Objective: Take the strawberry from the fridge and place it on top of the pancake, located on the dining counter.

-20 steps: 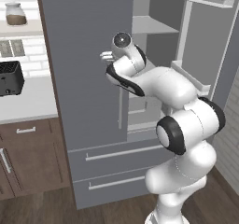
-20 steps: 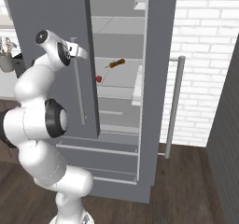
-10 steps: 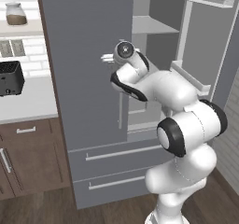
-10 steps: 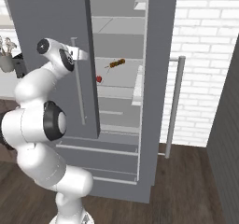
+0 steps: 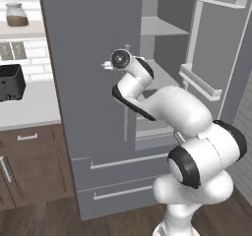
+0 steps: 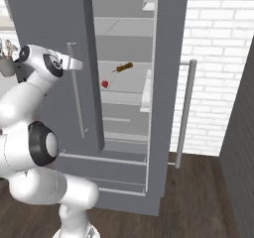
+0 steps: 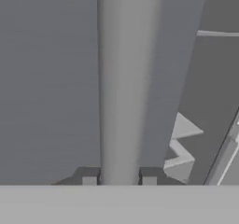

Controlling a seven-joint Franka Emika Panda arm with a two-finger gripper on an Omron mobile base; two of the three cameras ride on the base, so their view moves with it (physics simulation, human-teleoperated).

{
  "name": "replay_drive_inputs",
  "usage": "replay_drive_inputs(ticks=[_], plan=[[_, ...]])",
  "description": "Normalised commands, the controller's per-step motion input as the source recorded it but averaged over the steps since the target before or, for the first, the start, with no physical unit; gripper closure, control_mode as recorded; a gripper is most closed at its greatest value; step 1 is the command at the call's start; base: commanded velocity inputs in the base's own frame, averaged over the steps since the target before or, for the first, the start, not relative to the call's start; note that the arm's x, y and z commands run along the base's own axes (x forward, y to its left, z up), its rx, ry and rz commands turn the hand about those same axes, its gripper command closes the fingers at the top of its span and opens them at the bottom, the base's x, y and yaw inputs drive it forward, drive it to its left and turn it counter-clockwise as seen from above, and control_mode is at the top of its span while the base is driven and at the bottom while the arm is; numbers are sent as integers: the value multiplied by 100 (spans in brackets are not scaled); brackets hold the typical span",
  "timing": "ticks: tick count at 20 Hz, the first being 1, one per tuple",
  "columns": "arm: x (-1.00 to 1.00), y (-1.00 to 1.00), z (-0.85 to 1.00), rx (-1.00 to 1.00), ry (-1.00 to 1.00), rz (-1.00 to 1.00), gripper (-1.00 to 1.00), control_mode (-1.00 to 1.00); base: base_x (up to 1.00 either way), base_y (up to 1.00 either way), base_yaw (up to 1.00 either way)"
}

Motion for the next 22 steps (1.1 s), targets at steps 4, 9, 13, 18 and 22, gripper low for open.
replay_drive_inputs(ticks=[4,9,13,18,22], plan=[[-96,44,-5,-4,-2,-19,100,-100,0,0,0],[-89,45,-9,-15,-7,-10,100,-100,0,0,0],[-44,55,0,-17,-1,-6,100,-100,0,0,0],[-42,58,0,-4,-2,-17,100,-100,0,0,0],[-45,65,-1,0,-17,-19,-100,-100,0,0,0]])
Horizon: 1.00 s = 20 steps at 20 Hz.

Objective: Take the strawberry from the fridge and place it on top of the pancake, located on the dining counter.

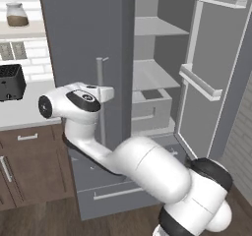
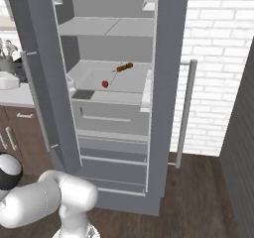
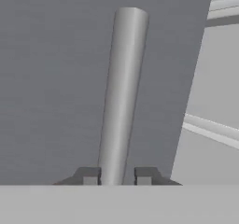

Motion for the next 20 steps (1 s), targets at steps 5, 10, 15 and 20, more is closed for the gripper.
replay_drive_inputs(ticks=[5,10,15,20], plan=[[-31,47,0,0,-25,-11,-100,-100,0,0,0],[-61,-29,-2,3,-5,0,-100,-100,0,0,0],[-83,-99,0,28,0,14,-100,-100,0,0,0],[-49,-100,1,36,0,37,-100,-100,0,0,0]])
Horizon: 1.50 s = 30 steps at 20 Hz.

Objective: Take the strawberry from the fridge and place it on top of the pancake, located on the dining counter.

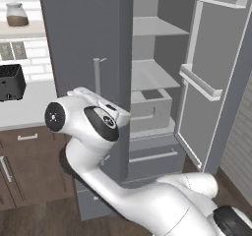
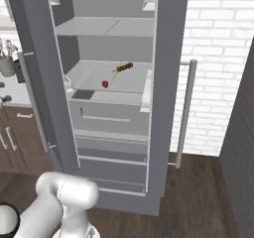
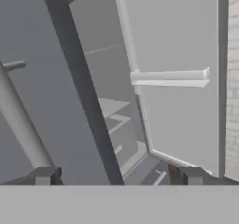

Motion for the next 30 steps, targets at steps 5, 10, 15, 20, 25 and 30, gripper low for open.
replay_drive_inputs(ticks=[5,10,15,20,25,30], plan=[[-25,-93,4,56,13,32,-100,-100,0,0,0],[24,-83,21,93,39,11,-100,-100,0,0,0],[79,-66,27,94,44,6,-100,-100,0,0,0],[100,-37,37,82,38,12,-100,-100,0,0,0],[100,14,-3,26,17,34,-100,-100,0,0,0],[95,3,-22,0,4,25,-100,-100,0,0,0]])
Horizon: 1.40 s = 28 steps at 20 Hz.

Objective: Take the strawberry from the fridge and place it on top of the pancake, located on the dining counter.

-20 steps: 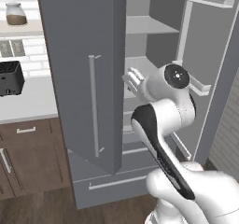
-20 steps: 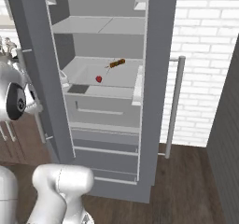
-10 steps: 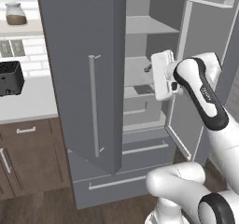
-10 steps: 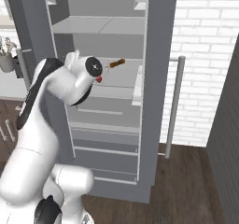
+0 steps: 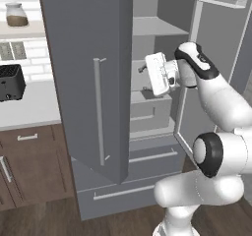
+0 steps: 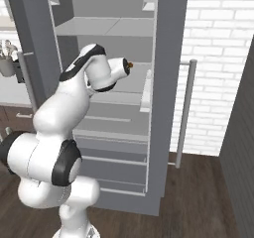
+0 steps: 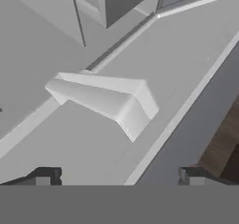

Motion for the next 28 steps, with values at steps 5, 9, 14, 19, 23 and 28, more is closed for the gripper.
replay_drive_inputs(ticks=[5,9,14,19,23,28], plan=[[68,25,-27,0,0,25,-100,-100,0,0,0],[22,46,-30,0,0,26,-100,-100,0,0,0],[0,46,-22,0,-1,21,-100,-100,0,0,0],[-23,41,-11,0,-3,11,-100,-100,0,0,0],[-42,45,-10,0,-2,3,-100,-100,0,0,0],[-51,60,-8,0,0,0,-100,-100,0,0,0]])
